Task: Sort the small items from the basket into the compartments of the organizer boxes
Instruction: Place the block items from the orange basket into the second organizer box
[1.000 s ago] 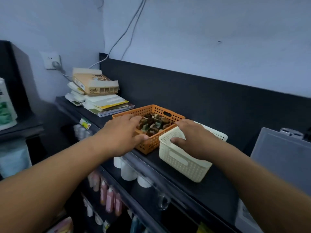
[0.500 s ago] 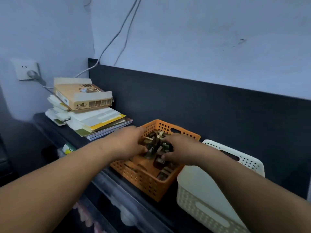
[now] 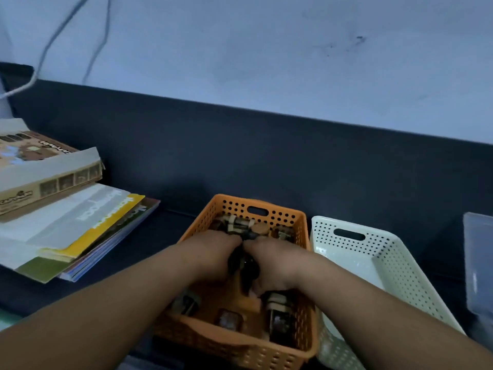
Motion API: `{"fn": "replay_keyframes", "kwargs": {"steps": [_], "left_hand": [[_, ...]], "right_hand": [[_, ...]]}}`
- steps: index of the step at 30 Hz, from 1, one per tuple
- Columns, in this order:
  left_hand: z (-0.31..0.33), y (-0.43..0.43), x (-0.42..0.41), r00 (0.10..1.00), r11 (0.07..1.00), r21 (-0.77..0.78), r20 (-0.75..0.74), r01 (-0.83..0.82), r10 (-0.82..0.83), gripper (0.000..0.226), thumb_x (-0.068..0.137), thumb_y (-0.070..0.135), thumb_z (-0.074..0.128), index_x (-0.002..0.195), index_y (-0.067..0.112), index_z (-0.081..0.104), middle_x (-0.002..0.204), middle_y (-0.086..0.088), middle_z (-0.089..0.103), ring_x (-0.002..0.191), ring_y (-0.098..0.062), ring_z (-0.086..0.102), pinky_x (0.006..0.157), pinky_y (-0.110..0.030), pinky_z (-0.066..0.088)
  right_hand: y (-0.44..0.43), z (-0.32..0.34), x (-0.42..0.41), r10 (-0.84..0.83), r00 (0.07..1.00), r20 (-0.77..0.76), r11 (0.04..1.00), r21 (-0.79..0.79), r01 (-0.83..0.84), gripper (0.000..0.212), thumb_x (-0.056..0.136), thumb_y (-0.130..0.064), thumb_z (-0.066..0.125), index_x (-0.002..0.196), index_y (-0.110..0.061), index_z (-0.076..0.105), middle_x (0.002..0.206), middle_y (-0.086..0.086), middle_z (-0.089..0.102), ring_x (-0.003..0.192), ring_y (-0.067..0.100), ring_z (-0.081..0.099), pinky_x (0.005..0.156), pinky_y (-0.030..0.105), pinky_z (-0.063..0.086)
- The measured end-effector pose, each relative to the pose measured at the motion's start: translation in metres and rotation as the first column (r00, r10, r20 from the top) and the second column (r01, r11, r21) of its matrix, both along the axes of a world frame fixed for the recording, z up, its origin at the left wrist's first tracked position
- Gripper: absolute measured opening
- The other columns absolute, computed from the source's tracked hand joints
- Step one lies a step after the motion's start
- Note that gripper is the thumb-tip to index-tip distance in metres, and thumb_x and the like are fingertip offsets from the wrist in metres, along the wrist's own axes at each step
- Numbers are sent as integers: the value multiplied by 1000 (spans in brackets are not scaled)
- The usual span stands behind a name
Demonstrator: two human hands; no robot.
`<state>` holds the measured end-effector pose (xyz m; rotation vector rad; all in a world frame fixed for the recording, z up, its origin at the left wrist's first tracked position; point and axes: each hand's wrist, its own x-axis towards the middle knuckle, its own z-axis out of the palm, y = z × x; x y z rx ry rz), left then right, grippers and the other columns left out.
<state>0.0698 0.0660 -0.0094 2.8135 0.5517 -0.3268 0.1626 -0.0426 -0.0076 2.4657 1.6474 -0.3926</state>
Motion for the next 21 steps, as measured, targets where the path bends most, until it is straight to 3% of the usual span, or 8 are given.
{"fn": "replay_keyframes", "kwargs": {"steps": [7, 11, 16, 21], "left_hand": [[-4, 11, 3, 999, 997, -61, 26, 47, -46, 36, 80, 20, 69, 109, 33, 52, 106, 8, 57, 97, -12, 55, 82, -29, 48], [7, 20, -1, 989, 990, -127, 147, 52, -33, 36, 78, 18, 71, 106, 33, 55, 102, 10, 54, 91, -9, 54, 74, -27, 49], [27, 18, -3, 961, 965, -259, 274, 45, 29, 37, 74, 15, 74, 95, 37, 52, 95, 7, 59, 83, -10, 59, 66, -30, 53], [48, -12, -1, 942, 939, -332, 334, 90, 28, 48, 71, 13, 76, 100, 33, 43, 97, 0, 56, 79, -14, 61, 57, -29, 52]], "right_hand": [[1, -8, -14, -5, 999, 39, 999, 39, 4, 54, 77, -28, 71, 127, -22, 50, 112, 4, 49, 97, 24, 54, 82, 36, 53], [-6, 10, -14, -144, 984, -109, 972, 169, 161, 32, 79, -33, 69, 106, -27, 55, 95, -5, 57, 89, 18, 57, 70, 29, 50], [-28, 30, -8, -238, 890, -389, 827, 399, 396, 40, 75, -28, 73, 112, -31, 59, 99, -8, 67, 89, 11, 65, 81, 34, 56], [-67, 43, -14, -260, 814, -520, 640, 538, 548, 43, 76, -16, 77, 114, -22, 57, 94, -9, 63, 82, 6, 61, 72, 23, 51]]}}
